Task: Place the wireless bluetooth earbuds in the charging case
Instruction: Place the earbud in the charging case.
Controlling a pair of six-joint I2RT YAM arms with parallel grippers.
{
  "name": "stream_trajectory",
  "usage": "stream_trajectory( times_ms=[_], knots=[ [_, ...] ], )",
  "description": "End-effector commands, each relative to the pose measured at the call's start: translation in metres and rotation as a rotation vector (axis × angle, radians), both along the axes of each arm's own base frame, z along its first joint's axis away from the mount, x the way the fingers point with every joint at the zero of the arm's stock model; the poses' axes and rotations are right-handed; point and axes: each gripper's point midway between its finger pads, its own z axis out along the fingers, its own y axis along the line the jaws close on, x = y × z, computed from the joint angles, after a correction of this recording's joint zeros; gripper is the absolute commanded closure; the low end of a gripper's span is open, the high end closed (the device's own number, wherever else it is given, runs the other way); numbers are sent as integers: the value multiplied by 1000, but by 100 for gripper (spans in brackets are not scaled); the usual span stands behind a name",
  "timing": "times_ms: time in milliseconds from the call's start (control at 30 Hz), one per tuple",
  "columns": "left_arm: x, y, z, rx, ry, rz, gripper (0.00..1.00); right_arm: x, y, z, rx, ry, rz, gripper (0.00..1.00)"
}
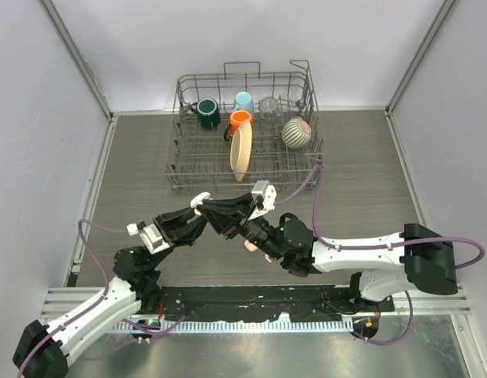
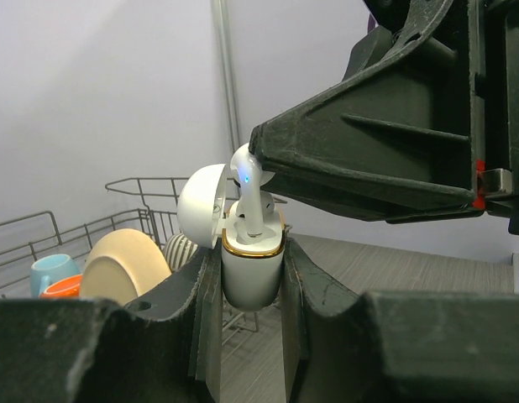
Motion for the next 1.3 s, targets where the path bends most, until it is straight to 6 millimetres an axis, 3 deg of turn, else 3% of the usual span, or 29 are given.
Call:
stream_trajectory(
  times_ms=[0, 1267],
  knots=[
    [-5, 6, 5, -38, -38, 4, 100, -2, -2, 10, 40, 4, -5, 99],
    [-6, 7, 9, -45, -49, 9, 100, 10, -8, -7, -13, 34, -80, 99]
  ],
)
